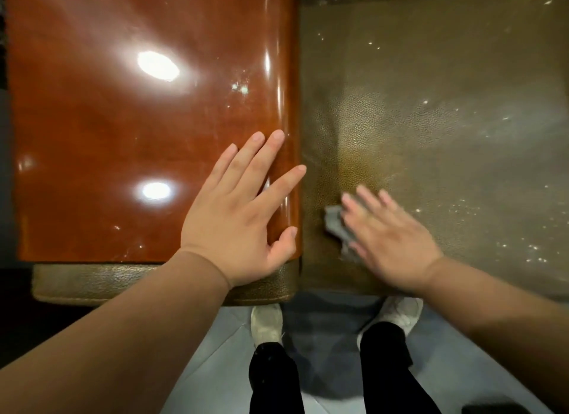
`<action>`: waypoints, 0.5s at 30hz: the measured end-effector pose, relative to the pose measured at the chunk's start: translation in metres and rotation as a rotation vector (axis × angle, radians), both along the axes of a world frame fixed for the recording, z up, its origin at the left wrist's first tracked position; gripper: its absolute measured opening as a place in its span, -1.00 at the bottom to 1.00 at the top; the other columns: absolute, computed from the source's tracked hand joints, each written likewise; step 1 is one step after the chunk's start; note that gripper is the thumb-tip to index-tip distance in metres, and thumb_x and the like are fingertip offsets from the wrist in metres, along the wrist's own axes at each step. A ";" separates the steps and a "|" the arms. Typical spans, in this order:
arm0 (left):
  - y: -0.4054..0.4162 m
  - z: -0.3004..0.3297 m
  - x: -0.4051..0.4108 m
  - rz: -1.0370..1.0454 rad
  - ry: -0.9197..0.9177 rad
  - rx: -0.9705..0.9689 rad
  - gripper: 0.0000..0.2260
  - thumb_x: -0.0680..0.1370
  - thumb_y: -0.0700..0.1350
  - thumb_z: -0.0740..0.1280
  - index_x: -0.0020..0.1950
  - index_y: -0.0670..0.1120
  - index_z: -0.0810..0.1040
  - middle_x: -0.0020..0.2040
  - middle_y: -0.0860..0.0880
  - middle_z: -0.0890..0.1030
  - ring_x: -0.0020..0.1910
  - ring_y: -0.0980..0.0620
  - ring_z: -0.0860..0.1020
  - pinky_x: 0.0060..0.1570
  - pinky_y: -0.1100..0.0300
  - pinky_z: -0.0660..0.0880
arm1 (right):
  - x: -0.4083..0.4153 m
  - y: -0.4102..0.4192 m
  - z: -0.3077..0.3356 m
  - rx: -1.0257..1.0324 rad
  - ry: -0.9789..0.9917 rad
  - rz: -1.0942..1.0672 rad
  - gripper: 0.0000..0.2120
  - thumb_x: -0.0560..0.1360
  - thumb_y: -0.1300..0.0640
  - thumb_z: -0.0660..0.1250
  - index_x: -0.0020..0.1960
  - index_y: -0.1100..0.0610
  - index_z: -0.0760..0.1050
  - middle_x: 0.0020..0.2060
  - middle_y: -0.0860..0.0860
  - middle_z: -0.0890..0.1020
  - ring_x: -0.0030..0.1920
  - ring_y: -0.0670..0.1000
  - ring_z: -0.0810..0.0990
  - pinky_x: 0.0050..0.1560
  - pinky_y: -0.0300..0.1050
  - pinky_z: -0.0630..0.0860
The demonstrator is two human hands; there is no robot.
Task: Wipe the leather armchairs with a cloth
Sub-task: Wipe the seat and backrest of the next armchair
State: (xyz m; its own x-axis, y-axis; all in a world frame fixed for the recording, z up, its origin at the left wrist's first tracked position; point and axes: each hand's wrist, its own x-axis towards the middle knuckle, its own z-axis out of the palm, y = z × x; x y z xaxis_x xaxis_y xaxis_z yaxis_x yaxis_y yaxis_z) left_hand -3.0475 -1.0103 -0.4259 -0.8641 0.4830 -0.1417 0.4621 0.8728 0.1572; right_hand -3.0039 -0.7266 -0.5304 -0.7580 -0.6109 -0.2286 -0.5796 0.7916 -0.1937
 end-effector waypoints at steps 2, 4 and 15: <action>-0.001 -0.001 0.001 0.003 -0.013 -0.011 -0.31 0.50 0.21 0.31 0.62 0.03 0.39 0.71 -0.17 0.13 0.69 -0.21 0.08 0.65 -0.20 0.02 | -0.059 -0.015 -0.008 0.040 0.055 -0.298 -0.46 0.63 0.08 0.16 0.55 0.28 0.33 0.58 0.29 0.28 0.62 0.34 0.11 0.64 0.20 -0.11; -0.004 -0.001 0.003 0.009 -0.012 -0.016 -0.31 0.50 0.20 0.32 0.62 0.02 0.40 0.70 -0.18 0.14 0.69 -0.21 0.08 0.65 -0.20 0.03 | -0.070 -0.037 -0.012 0.034 0.020 -0.440 -0.29 0.56 0.18 0.29 0.66 0.18 0.12 0.62 0.32 0.13 0.64 0.34 0.00 0.63 0.23 -0.13; -0.005 -0.003 0.001 0.013 0.004 -0.013 -0.31 0.50 0.19 0.34 0.62 0.04 0.40 0.71 -0.15 0.12 0.70 -0.18 0.05 0.66 -0.15 -0.03 | -0.031 0.065 -0.005 0.047 0.077 -0.523 -0.35 0.64 -0.04 0.08 0.67 0.17 0.10 0.64 0.25 0.14 0.64 0.34 0.02 0.62 0.30 -0.02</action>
State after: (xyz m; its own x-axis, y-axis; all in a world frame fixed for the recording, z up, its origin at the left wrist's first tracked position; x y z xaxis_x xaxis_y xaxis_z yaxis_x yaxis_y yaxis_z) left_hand -3.0464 -1.0153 -0.4292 -0.8708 0.4699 -0.1447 0.4514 0.8807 0.1437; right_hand -3.0348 -0.6620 -0.5355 -0.9744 -0.1373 -0.1779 -0.1163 0.9855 -0.1235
